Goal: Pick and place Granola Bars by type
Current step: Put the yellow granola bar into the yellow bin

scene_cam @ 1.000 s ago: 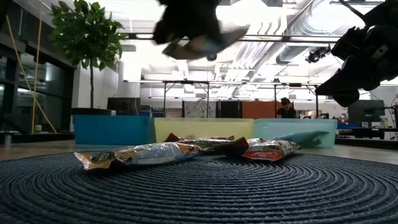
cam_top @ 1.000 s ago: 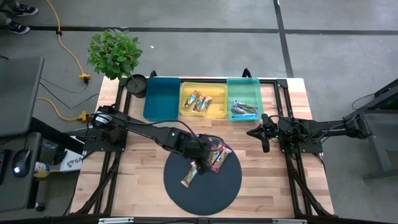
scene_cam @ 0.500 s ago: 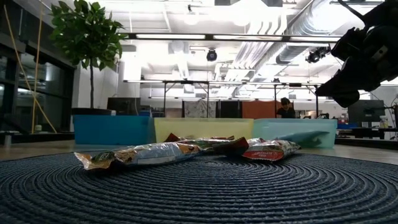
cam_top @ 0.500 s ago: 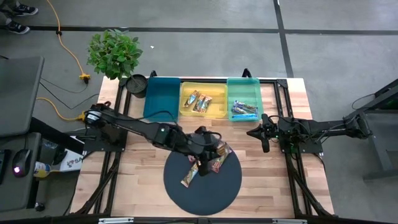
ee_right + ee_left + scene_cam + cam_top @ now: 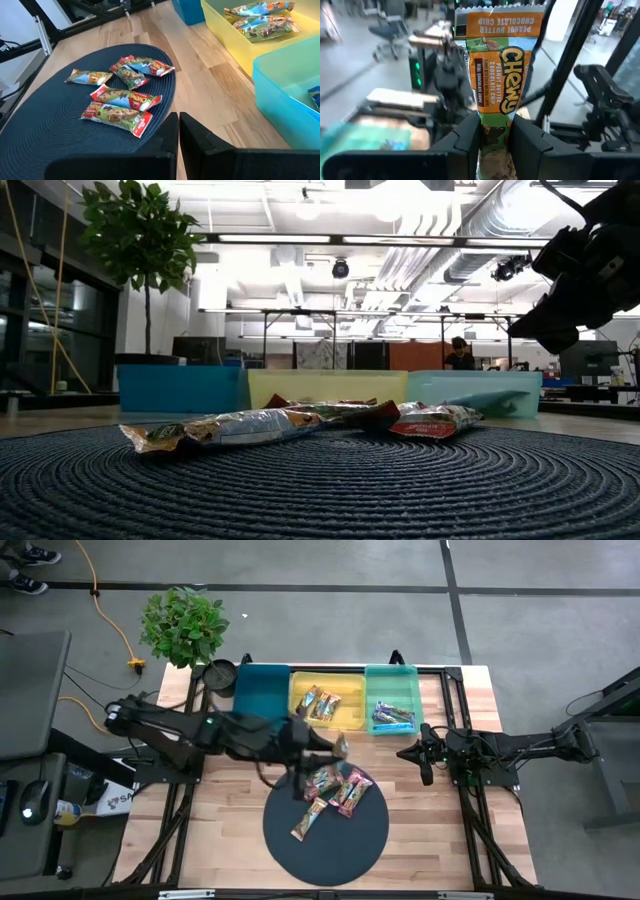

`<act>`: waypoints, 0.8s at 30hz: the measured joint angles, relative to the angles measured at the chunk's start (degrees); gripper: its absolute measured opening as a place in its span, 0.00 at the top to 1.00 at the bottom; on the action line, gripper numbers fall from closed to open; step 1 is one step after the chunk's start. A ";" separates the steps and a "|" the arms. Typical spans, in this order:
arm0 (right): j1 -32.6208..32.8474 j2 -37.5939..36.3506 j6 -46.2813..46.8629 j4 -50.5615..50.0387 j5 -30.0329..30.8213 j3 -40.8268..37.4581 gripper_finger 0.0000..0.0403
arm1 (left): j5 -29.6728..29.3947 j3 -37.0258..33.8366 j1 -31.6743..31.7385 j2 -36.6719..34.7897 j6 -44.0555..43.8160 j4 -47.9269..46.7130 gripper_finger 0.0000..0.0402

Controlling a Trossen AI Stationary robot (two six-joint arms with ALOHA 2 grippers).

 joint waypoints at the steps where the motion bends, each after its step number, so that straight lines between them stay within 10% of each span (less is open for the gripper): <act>1: 0.00 0.02 0.00 0.17 -0.01 0.00 1.00 | -0.58 0.00 0.00 -0.86 1.22 0.43 0.78; 24: 0.01 -0.05 0.00 0.23 -0.01 0.00 1.00 | 9.25 -0.04 16.57 -4.60 1.40 11.39 0.78</act>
